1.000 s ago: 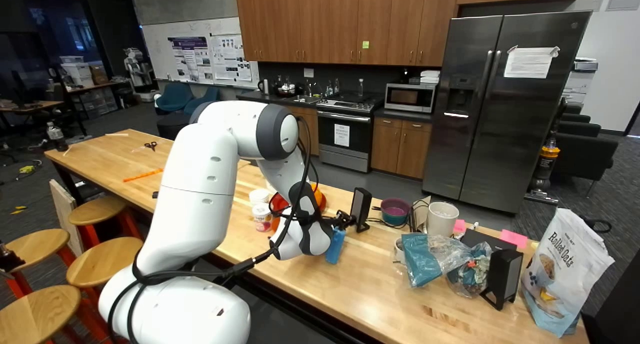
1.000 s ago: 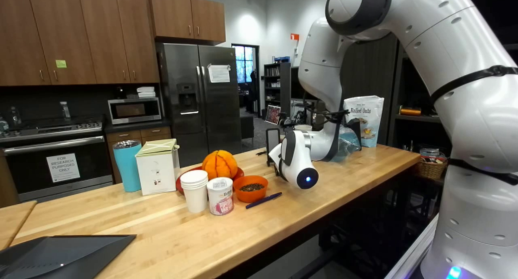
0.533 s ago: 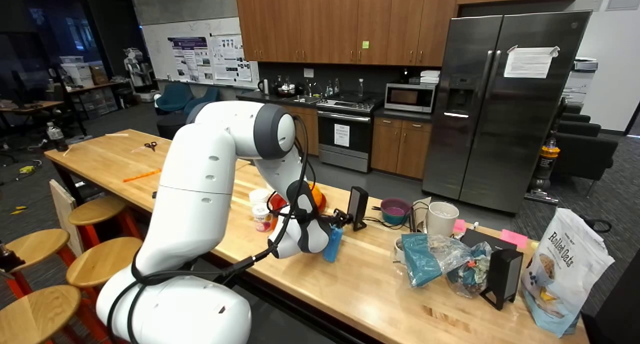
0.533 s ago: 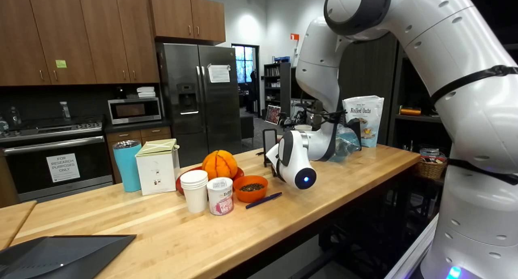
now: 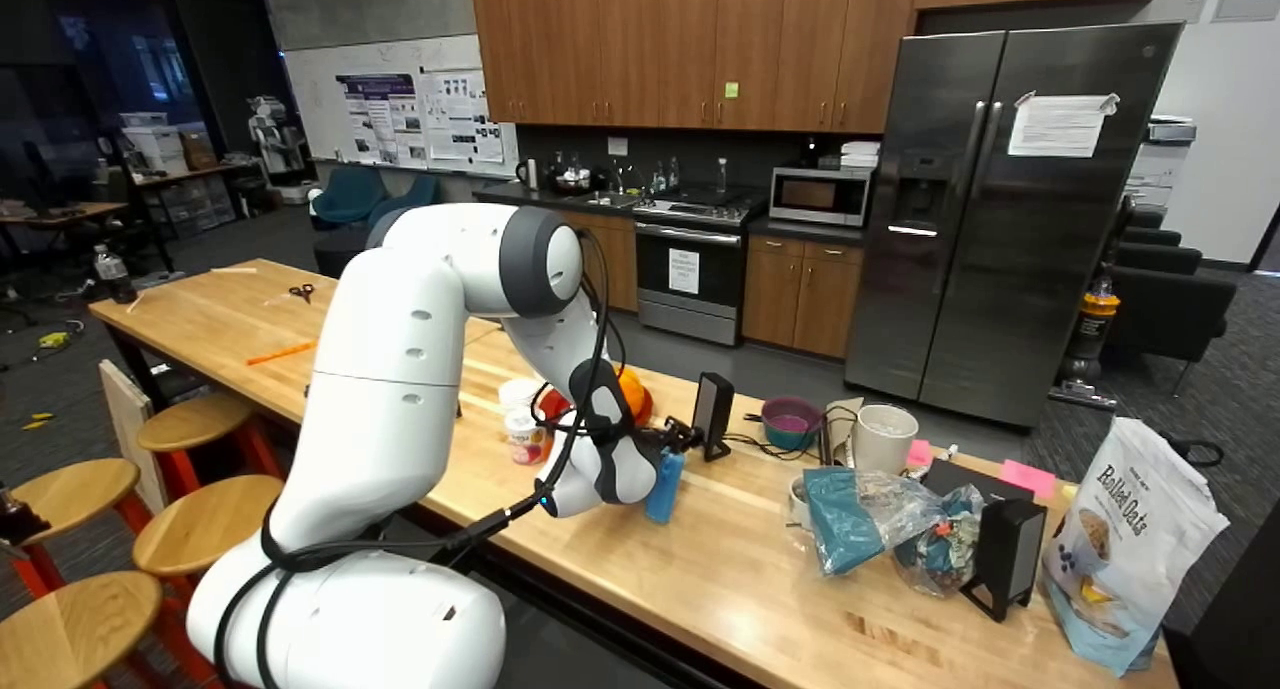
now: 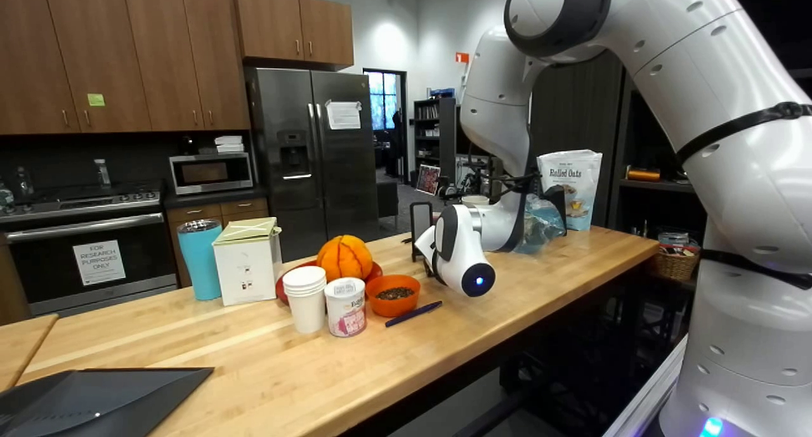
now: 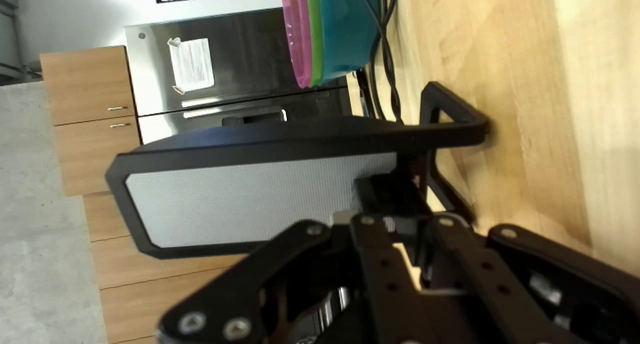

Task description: Turn the knob on the black and grey device.

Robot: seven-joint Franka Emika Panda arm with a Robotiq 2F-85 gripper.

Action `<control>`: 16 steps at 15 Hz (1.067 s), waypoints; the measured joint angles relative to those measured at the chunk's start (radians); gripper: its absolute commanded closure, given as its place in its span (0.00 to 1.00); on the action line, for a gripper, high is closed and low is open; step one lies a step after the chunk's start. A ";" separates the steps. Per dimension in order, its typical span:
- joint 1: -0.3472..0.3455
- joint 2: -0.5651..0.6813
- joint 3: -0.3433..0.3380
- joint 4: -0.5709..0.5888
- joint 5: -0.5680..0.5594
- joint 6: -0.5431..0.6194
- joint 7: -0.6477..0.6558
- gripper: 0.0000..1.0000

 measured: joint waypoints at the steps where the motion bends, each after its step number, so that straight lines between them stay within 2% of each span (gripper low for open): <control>1: -0.014 0.002 0.009 -0.001 0.000 -0.012 -0.020 0.96; 4: -0.066 0.007 0.046 -0.004 0.000 -0.046 -0.082 0.96; 10: -0.075 0.010 0.037 -0.006 0.000 -0.054 -0.115 0.96; 16: -0.127 0.014 0.087 -0.018 0.010 -0.113 -0.277 0.96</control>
